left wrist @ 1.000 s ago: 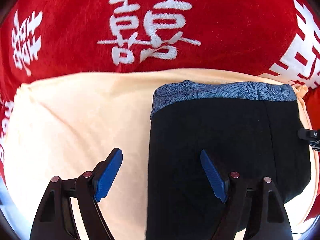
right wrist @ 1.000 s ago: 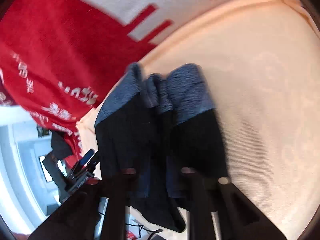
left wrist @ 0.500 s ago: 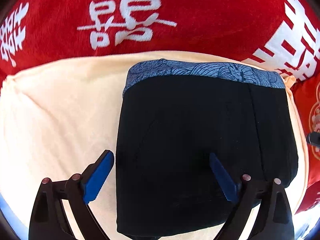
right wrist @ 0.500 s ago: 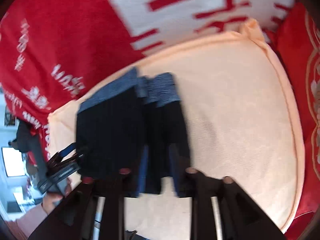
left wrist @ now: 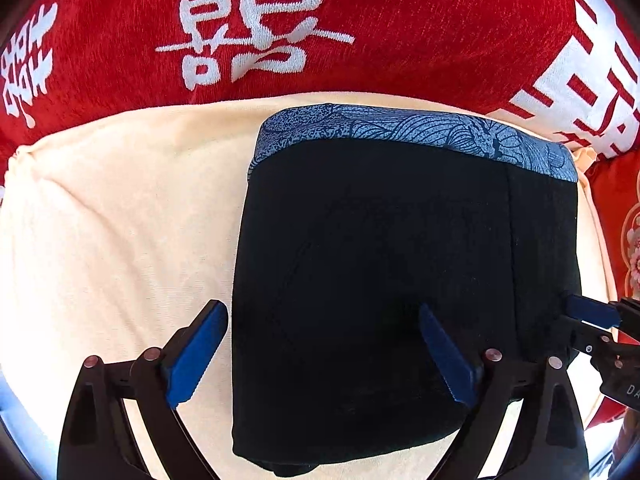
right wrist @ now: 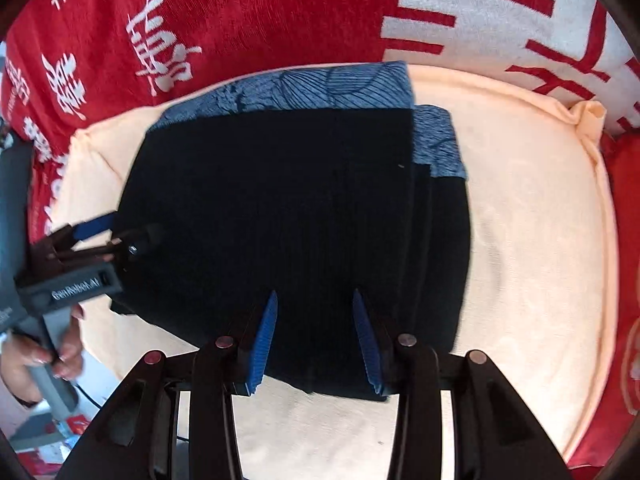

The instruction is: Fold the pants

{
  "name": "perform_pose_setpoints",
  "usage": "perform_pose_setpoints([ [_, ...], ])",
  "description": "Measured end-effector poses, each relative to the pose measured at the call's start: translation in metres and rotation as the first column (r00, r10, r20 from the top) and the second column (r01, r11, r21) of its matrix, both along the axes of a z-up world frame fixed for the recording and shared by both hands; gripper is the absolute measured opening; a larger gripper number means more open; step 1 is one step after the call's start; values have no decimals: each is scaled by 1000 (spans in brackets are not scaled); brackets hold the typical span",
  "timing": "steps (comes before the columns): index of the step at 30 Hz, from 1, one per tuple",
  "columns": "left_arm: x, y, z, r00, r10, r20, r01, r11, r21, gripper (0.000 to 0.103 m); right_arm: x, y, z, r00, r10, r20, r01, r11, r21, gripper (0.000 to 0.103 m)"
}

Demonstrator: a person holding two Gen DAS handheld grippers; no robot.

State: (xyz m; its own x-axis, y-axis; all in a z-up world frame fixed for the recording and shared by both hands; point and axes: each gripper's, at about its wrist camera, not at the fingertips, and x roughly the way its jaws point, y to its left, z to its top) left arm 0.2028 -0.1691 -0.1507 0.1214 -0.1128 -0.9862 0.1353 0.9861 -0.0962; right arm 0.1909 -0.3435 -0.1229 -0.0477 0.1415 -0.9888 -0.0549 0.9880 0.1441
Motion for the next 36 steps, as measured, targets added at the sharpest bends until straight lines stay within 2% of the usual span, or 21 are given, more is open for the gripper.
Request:
perform_pose_setpoints([
  [7,4,-3,1,1000,-13,-17,13,1000,9,97,-1,1,-2,1000,-16,5,16,1000,-2,43],
  [14,5,-3,2,1000,-15,-17,15,1000,12,97,-11,-12,15,1000,-18,8,18,1000,-14,43],
  [18,4,-1,2,1000,-15,-21,15,1000,11,97,-14,-22,18,998,-55,-6,55,998,-3,43],
  [22,4,-1,2,999,-22,-24,22,1000,11,97,-18,-39,18,992,-122,-25,123,992,22,55],
  [27,7,-2,2,999,-27,-28,27,1000,12,97,-25,-58,17,979,-199,-44,201,978,58,56],
  [28,7,-2,1,999,-27,-30,27,1000,15,99,-26,-61,17,977,-206,-46,209,976,60,56],
  [29,7,-2,1,999,-24,-31,25,999,25,102,-27,-64,17,975,-215,-51,218,974,66,57],
  [36,10,1,-3,999,-23,-48,23,1000,6,102,-33,-84,13,954,-287,-83,294,951,97,68],
])
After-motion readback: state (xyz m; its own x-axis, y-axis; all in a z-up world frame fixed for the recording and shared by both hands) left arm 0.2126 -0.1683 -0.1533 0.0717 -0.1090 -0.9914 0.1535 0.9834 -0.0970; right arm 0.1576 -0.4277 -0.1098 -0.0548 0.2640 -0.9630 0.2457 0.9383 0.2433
